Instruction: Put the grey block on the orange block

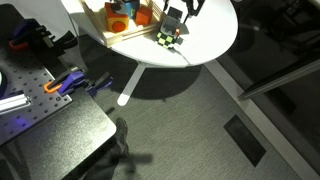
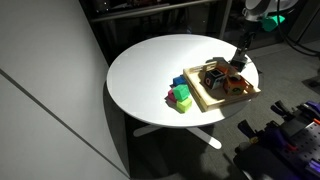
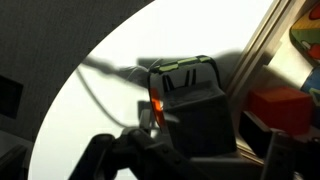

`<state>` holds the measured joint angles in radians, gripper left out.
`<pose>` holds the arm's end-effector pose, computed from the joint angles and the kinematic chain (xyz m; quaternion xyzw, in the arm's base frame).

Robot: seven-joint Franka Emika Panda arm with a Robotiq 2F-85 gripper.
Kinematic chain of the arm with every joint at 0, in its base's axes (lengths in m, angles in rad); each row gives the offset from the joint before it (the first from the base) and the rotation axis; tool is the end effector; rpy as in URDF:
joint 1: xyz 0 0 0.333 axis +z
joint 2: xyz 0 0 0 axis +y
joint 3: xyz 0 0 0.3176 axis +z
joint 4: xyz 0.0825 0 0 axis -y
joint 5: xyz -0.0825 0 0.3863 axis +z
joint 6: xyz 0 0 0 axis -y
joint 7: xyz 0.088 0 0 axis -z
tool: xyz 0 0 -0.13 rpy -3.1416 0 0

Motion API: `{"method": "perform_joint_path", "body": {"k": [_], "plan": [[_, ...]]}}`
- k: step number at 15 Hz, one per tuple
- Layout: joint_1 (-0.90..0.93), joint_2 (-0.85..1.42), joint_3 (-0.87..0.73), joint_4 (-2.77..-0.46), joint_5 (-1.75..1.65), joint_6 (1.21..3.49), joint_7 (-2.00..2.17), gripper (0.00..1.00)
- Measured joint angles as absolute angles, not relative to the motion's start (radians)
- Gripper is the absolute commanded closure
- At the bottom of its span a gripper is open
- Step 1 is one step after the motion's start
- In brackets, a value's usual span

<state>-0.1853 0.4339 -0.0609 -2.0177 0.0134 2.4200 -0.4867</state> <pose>0.5838 -0.1462 0.2088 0.9929 0.1175 -0.0174 0.0024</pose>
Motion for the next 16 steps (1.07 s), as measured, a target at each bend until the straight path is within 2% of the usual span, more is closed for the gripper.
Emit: {"method": "perform_joint_path", "body": {"k": [2, 3, 8, 16], "plan": [[-0.185, 0.436, -0.061, -2.018, 0.0, 2.42, -0.483, 0.58], [-0.185, 0.436, -0.061, -2.018, -0.008, 2.42, -0.478, 0.63], [-0.171, 0.428, -0.061, -2.018, -0.031, 2.426, -0.445, 0.68], [-0.072, 0.39, -0.053, -2.019, -0.072, 2.432, -0.302, 0.68]]}}
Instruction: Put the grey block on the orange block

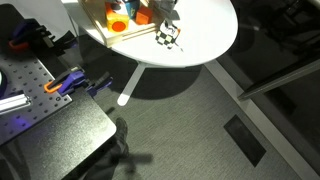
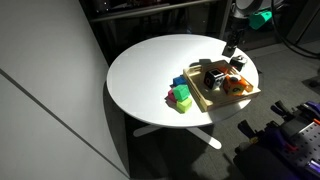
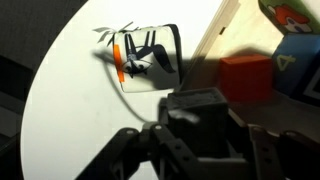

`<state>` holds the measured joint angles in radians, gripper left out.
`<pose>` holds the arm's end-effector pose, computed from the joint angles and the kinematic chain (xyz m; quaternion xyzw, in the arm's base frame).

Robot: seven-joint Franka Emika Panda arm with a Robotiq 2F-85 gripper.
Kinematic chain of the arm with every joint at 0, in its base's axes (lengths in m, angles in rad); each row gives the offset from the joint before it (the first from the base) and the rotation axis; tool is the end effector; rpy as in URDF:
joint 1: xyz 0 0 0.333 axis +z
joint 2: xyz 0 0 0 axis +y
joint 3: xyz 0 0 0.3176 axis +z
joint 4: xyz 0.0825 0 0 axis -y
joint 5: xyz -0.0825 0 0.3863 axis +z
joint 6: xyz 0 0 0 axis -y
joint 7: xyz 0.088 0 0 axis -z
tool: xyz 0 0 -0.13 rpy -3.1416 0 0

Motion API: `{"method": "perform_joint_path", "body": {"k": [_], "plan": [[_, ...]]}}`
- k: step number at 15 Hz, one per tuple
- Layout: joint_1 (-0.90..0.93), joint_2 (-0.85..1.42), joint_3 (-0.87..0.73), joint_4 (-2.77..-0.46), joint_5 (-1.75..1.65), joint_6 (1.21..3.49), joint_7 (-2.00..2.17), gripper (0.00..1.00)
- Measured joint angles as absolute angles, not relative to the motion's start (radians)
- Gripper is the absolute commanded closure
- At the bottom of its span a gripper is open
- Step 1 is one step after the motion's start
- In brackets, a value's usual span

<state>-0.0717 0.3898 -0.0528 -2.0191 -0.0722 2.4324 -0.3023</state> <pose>0.6030 -0.0763 0.2359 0.9924 0.1178 0.0044 0.0356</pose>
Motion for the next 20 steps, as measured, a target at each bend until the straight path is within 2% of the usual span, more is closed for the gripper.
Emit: {"method": "perform_joint_path", "body": {"k": [10, 11, 12, 15, 20], "plan": [[-0.038, 0.325, 0.016, -2.086, -0.072, 2.432, -0.296, 0.68], [-0.038, 0.321, 0.021, -2.095, -0.072, 2.432, -0.296, 0.18], [-0.038, 0.321, 0.024, -2.102, -0.072, 2.431, -0.296, 0.17], [-0.038, 0.321, 0.026, -2.118, -0.072, 2.431, -0.296, 0.0], [-0.038, 0.318, 0.025, -2.135, -0.072, 2.433, -0.296, 0.0]]}}
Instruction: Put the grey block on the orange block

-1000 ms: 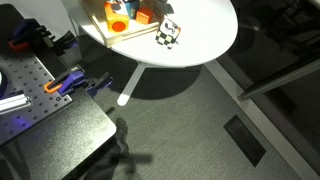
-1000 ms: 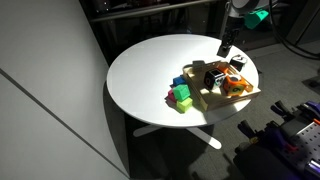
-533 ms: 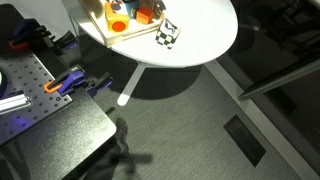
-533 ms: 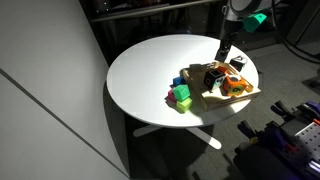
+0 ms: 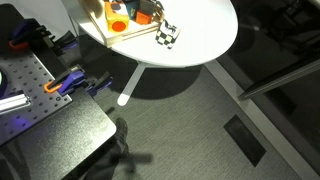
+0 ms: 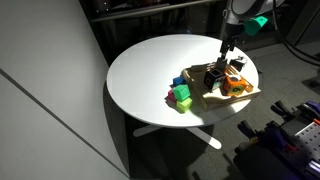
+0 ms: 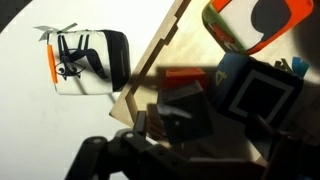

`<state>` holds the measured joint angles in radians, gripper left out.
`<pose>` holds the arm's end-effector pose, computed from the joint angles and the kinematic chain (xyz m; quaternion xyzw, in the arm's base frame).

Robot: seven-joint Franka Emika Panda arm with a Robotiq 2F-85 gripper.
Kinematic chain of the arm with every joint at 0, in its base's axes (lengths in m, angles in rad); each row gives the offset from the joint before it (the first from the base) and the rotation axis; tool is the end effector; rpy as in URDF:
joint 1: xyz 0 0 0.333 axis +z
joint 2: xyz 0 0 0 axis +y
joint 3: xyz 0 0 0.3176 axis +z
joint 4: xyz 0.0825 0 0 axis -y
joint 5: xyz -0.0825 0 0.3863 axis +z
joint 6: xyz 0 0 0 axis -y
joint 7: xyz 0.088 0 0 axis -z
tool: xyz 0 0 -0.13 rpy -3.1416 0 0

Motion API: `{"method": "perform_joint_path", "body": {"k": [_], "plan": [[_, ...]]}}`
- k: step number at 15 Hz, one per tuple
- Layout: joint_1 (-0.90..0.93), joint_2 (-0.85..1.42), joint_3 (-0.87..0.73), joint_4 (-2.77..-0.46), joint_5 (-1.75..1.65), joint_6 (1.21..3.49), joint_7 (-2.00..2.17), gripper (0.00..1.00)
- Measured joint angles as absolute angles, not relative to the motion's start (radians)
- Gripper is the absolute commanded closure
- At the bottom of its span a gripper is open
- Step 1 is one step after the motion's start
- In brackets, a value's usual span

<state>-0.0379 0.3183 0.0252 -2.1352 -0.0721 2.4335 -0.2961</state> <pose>0.5722 -0.0085 0.2312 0.9856 0.1679 -0.0127 0.0175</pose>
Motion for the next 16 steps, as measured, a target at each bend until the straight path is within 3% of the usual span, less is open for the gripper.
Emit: {"method": "perform_joint_path", "body": {"k": [7, 16], "plan": [[-0.035, 0.262, 0.026, -2.197, -0.072, 2.437, -0.258, 0.0], [0.047, 0.146, 0.002, -2.251, -0.151, 2.299, 0.166, 0.0]]}}
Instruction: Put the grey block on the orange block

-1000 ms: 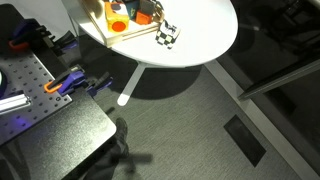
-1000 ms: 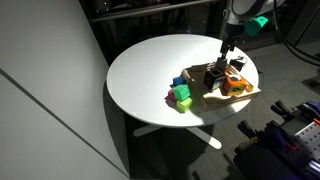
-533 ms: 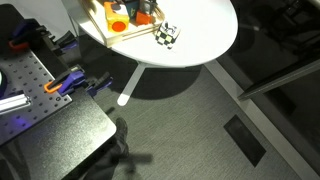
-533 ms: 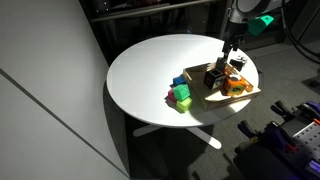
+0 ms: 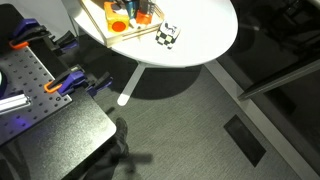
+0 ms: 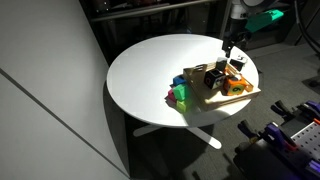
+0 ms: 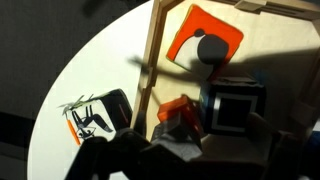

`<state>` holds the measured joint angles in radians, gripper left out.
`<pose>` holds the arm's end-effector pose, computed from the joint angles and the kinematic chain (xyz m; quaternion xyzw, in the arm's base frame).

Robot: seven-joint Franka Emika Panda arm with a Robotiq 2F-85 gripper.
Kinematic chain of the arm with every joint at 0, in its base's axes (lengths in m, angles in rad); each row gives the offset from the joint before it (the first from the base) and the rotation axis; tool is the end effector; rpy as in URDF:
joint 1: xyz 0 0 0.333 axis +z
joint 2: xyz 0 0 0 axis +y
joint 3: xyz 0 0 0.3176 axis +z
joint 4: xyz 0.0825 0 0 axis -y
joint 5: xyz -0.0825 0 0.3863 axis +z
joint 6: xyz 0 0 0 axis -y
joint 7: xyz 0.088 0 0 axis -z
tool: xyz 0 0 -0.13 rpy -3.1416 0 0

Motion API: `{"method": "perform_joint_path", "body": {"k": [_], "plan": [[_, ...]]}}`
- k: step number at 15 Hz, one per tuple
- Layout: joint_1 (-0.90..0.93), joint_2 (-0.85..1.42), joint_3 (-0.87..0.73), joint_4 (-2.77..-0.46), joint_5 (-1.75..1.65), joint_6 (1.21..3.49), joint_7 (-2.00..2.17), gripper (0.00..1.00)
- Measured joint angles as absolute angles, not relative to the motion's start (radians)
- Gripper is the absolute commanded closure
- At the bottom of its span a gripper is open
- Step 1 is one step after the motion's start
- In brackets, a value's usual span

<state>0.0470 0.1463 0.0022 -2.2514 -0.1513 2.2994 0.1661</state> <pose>0.5250 0.0201 0.2691 0.9973 -0.0052 -0.0429 0.0586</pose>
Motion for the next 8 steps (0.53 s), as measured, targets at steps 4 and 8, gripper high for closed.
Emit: {"method": "perform_joint_path", "body": {"k": [4, 8], "plan": [[0.057, 0.08, 0.016, -2.252, -0.133, 2.155, 0.182, 0.0], [0.057, 0.016, 0.025, -2.252, -0.108, 2.064, 0.171, 0.0]]}}
